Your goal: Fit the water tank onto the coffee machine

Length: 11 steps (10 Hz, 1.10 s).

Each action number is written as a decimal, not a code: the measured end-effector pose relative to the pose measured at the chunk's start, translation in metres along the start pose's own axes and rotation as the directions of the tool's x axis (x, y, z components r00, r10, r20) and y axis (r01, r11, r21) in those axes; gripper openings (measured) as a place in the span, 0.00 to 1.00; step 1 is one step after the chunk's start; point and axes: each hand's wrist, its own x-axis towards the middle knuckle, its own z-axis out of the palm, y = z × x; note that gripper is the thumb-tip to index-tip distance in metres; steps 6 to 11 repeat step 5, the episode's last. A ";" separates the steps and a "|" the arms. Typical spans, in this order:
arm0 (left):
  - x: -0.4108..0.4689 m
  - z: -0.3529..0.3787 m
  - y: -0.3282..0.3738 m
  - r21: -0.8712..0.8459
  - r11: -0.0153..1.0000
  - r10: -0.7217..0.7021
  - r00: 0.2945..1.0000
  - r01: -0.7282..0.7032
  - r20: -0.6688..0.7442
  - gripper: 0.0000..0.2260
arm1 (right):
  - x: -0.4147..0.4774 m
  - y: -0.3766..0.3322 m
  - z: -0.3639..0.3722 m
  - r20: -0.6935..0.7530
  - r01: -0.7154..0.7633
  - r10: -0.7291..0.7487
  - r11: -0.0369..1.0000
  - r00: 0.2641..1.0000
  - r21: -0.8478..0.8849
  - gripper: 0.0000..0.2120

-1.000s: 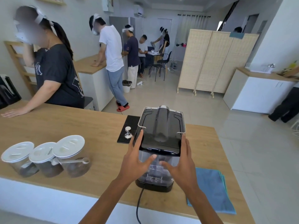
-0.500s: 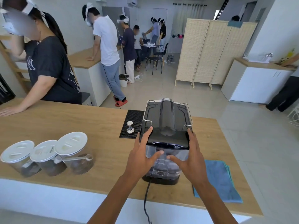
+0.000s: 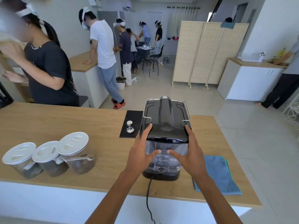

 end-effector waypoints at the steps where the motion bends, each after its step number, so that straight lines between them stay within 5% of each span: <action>1: -0.001 0.000 -0.001 0.004 1.000 0.006 1.000 -0.006 -0.005 0.44 | 0.000 0.001 0.000 -0.003 -0.002 0.002 1.000 1.000 -0.009 0.55; 11: -0.017 -0.015 -0.035 0.095 0.995 -0.006 0.998 0.001 0.062 0.47 | -0.024 0.033 0.004 -0.002 -0.025 0.025 0.996 1.000 -0.090 0.56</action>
